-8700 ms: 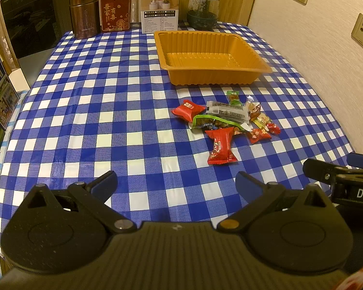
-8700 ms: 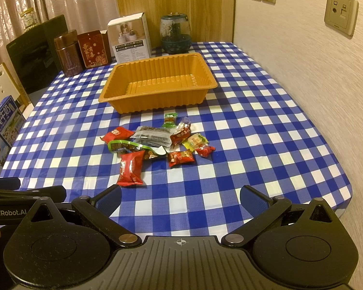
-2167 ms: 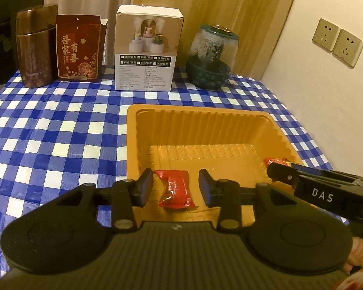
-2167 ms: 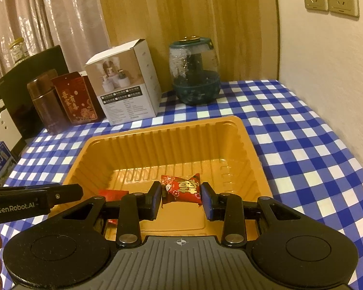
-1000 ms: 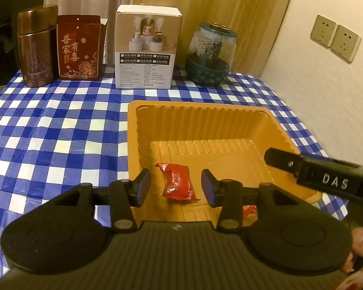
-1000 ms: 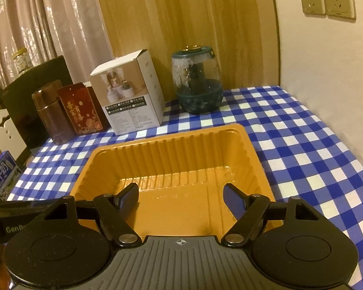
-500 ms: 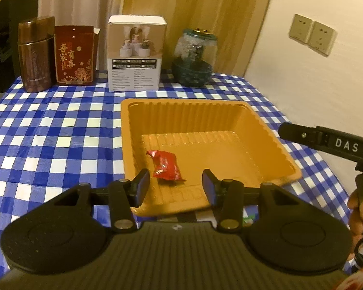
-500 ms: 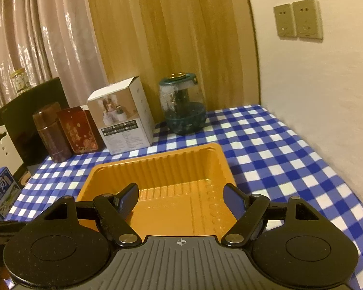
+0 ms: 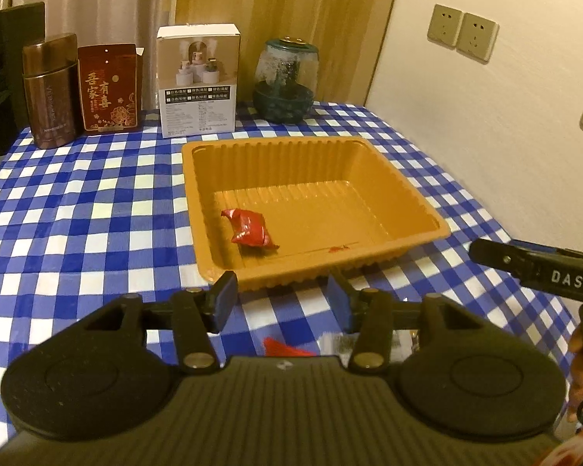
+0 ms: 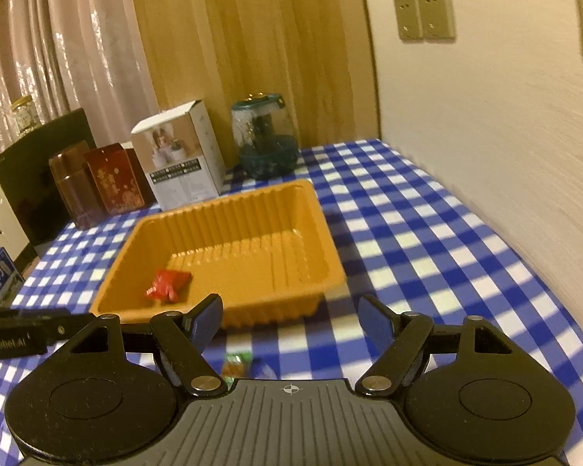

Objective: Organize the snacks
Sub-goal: 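Move both tools back from the tray to the snack pile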

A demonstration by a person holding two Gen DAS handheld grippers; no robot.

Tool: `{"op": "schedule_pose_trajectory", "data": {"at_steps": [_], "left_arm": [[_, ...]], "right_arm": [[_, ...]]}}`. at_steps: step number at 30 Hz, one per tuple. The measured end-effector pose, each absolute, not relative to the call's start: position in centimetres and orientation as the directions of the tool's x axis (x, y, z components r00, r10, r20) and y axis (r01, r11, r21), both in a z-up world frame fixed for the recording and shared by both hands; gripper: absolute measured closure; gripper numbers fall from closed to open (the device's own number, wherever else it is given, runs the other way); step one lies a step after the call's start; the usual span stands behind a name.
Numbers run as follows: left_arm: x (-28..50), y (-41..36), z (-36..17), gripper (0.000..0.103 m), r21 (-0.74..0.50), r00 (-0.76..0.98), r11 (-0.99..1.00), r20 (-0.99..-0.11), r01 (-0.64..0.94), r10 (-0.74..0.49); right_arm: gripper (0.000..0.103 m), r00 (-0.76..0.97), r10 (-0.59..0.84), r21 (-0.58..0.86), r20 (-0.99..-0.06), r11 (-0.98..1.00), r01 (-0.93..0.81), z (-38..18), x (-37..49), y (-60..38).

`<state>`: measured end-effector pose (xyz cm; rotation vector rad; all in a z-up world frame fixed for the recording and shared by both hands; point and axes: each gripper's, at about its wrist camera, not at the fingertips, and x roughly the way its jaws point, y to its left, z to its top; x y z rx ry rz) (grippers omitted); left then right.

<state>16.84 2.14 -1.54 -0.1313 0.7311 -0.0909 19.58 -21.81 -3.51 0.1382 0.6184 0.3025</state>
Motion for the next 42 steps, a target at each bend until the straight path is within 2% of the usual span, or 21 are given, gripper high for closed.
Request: {"op": "schedule_pose_trajectory", "data": {"at_steps": [8,22,25,31,42], "left_arm": [[15.0,1.9,-1.6,0.054,-0.140,0.721,0.989,-0.679,0.055,-0.136],[12.8,2.7,-3.9,0.053,-0.056,0.695,0.993,-0.711,0.103,-0.112],[12.9,3.3,-4.4,0.053,-0.043,0.695,0.995,-0.712,0.094,-0.096],[13.5,4.0,-4.9,0.053,-0.054,0.688,0.995,-0.719,0.085,-0.098],[14.2,4.2,-5.5,0.053,-0.084,0.653,0.993,-0.748,0.088,-0.121]], "right_arm": [[0.026,0.743,0.279,0.190,-0.608,0.960,-0.205,-4.9,16.4,-23.8],[0.027,0.680,0.285,0.121,-0.676,0.953,-0.279,-8.9,14.4,-22.8],[0.040,0.657,0.323,0.127,-0.681,0.936,-0.329,-9.7,14.8,-22.2],[0.045,0.644,0.312,0.114,-0.699,0.937,-0.331,-10.6,15.4,-21.6],[0.065,0.634,0.293,0.067,-0.716,0.932,-0.355,-11.4,15.9,-20.7]]}}
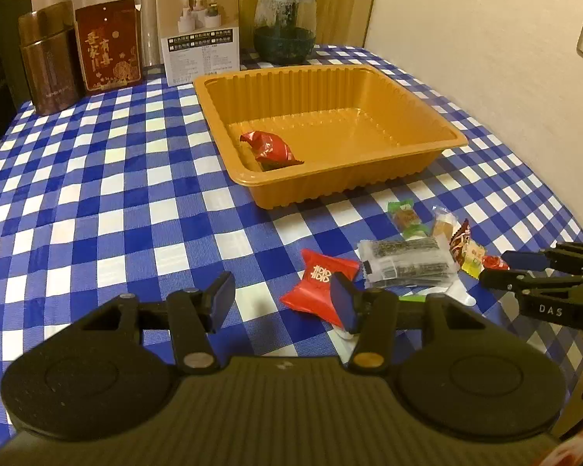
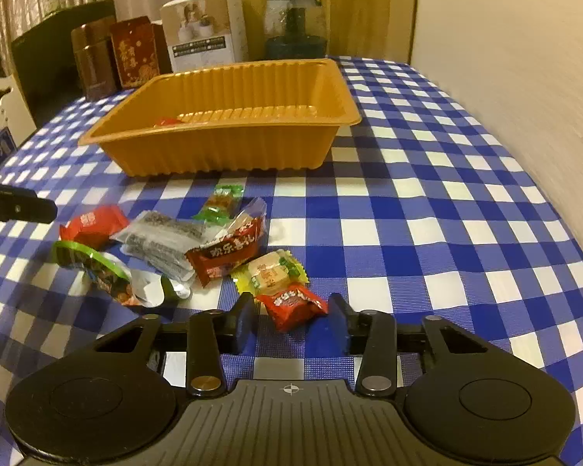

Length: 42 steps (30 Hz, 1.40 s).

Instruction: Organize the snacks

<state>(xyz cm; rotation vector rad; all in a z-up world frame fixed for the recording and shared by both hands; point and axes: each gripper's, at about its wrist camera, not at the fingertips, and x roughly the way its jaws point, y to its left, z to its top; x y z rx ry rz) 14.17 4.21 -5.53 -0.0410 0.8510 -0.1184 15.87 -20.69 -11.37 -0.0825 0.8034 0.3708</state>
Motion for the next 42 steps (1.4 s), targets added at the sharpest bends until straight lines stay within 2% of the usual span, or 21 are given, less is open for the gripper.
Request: {"op": "schedule_pose_trajectory", "data": {"at_steps": [4,10,28,38,42], "left_arm": [[14.5,4.2,-5.8,0.053,-0.085,0.645,0.992,-0.754,0.094,-0.126],[14.9,4.3,-6.2,0.053,-0.088,0.630,0.991,-0.765,0.101,-0.133],[17.8,2.5,-8.3,0.056,-0.116,0.562,0.971,-0.799,0.207,-0.215],[17.8,2.5,-8.4,0.078,-0.128,0.544,0.970,-0.810,0.205,-0.222],[17.6,2.8,-8.2,0.079,-0.145,0.537,0.972,-0.813,0.187,-0.224]], "right_arm": [[0.077,0.639,0.288,0.053,-0.713,0.931,-0.361,-11.4,15.8,-20.4],[0.083,0.654,0.288,0.060,-0.699,0.936,-0.348,-10.8,15.5,-20.5],[0.083,0.696,0.294,0.079,-0.655,0.943,-0.324,-9.6,15.3,-20.8],[0.083,0.697,0.297,0.091,-0.653,0.944,-0.317,-9.4,15.4,-20.7],[0.083,0.699,0.296,0.097,-0.651,0.946,-0.310,-9.2,15.4,-20.7]]}}
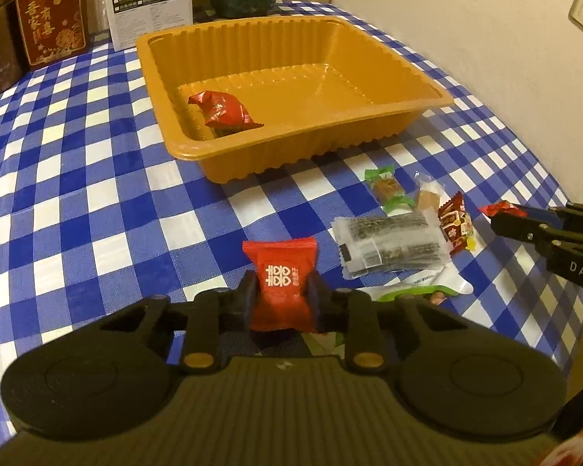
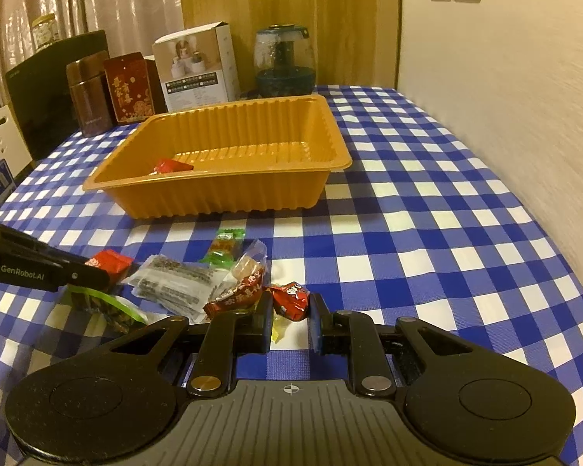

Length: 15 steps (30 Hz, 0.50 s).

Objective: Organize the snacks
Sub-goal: 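Carry both held candies up and over the orange tray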

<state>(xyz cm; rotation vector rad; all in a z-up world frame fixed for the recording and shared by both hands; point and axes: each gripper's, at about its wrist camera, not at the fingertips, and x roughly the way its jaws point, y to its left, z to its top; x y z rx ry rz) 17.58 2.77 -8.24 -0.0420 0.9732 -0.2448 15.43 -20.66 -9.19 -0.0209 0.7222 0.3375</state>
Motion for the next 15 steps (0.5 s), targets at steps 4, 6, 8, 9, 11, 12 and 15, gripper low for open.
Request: {"op": "schedule_pose_trajectory", "data": {"at_steps": [4,6,8,9,11,12,15], "left_arm": [[17.1,2.8,-7.6,0.079,-0.133,0.558,0.976,-0.803,0.173,-0.208],[16.8,2.9,-7.1,0.079,-0.130,0.572,0.979,-0.797,0.157,-0.197],[16.5,3.0,-6.6,0.079,-0.124,0.587,0.982,-0.788,0.143,-0.185],[16.3,3.0,-6.3,0.079,-0.121,0.596,0.983,-0.783,0.136,-0.179],[16.0,3.1,-5.6,0.079,-0.116,0.614,0.985,-0.771,0.126,-0.169],[15.9,3.1,-5.2,0.079,-0.112,0.624,0.987,-0.764,0.119,-0.162],[15.7,3.2,-4.1,0.079,-0.111,0.654,0.989,-0.742,0.102,-0.151]], "right_arm": [[0.083,0.708,0.295,0.101,-0.642,0.947,-0.304,-8.8,15.4,-20.6],[0.083,0.712,0.294,0.102,-0.637,0.948,-0.301,-8.5,15.4,-20.6],[0.083,0.720,0.297,0.103,-0.627,0.948,-0.301,-8.2,15.4,-20.6],[0.083,0.724,0.298,0.103,-0.622,0.948,-0.302,-8.0,15.3,-20.6],[0.083,0.733,0.304,0.101,-0.609,0.946,-0.309,-7.5,15.3,-20.5],[0.083,0.737,0.307,0.100,-0.603,0.945,-0.312,-7.3,15.3,-20.4],[0.083,0.749,0.320,0.097,-0.580,0.940,-0.327,-6.4,15.5,-19.9]]}}
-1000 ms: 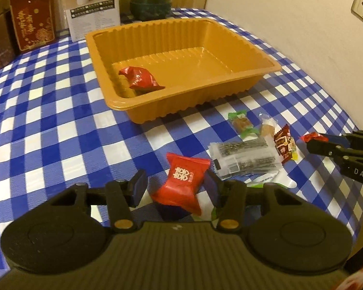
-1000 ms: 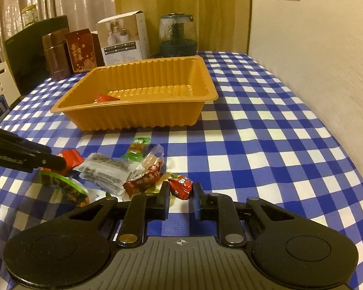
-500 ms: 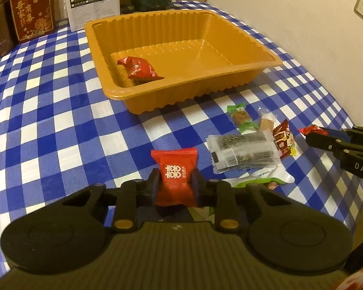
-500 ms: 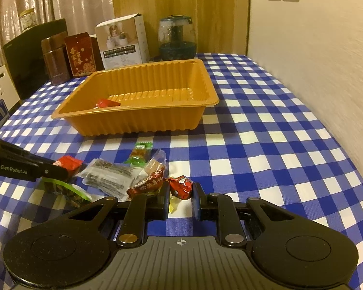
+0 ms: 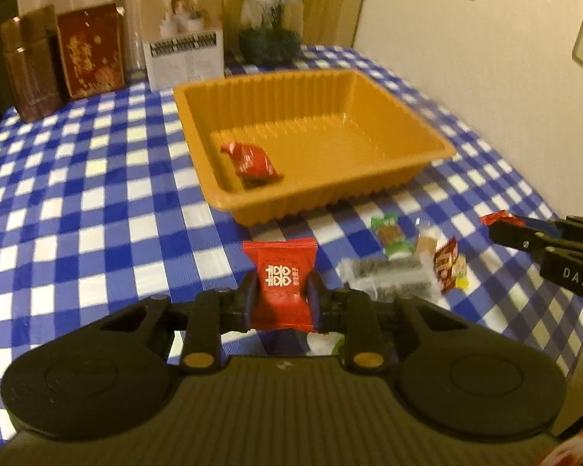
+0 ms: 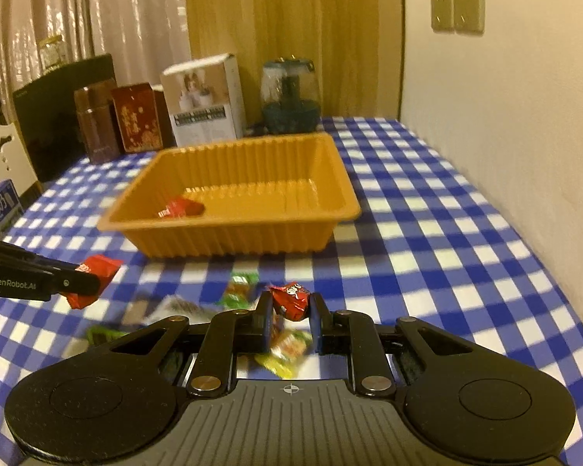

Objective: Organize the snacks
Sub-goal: 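Carry both held candies up and over the orange tray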

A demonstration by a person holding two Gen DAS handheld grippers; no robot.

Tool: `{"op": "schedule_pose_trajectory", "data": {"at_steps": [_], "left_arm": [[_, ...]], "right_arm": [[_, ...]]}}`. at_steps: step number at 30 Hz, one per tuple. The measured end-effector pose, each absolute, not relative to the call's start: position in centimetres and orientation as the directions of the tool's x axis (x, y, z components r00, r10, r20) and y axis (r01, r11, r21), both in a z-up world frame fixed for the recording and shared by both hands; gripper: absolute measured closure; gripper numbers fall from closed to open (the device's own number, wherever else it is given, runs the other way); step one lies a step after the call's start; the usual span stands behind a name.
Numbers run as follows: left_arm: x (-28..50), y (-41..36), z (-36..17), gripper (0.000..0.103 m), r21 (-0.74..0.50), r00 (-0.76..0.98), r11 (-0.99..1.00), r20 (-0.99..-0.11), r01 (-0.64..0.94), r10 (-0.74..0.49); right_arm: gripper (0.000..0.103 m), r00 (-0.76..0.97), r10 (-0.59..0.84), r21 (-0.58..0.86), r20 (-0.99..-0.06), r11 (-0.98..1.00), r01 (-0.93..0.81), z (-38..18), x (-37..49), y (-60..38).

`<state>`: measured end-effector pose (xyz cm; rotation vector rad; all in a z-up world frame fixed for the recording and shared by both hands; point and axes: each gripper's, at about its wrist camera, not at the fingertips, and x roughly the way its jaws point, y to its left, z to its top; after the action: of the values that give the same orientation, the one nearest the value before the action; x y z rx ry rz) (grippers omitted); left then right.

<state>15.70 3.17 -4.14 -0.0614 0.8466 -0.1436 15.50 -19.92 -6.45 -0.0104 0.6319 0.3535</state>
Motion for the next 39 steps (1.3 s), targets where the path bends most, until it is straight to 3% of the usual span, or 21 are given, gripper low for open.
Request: {"op": "schedule_pose_trajectory", "data": {"at_steps": [19,39], "left_arm": [[18.3,1.5,-0.1,0.079,-0.140,0.748,0.990,-0.653,0.032,-0.117],[24.7,1.3,-1.2,0.079,-0.141,0.755,0.990,-0.649,0.003,-0.095]], "right_arm": [[0.083,0.808,0.374,0.102,-0.455,0.923,-0.371,-2.2,20.0,-17.4],[0.083,0.777,0.388,0.169,-0.495,0.920,-0.353,-3.5,27.2,-17.1]]}}
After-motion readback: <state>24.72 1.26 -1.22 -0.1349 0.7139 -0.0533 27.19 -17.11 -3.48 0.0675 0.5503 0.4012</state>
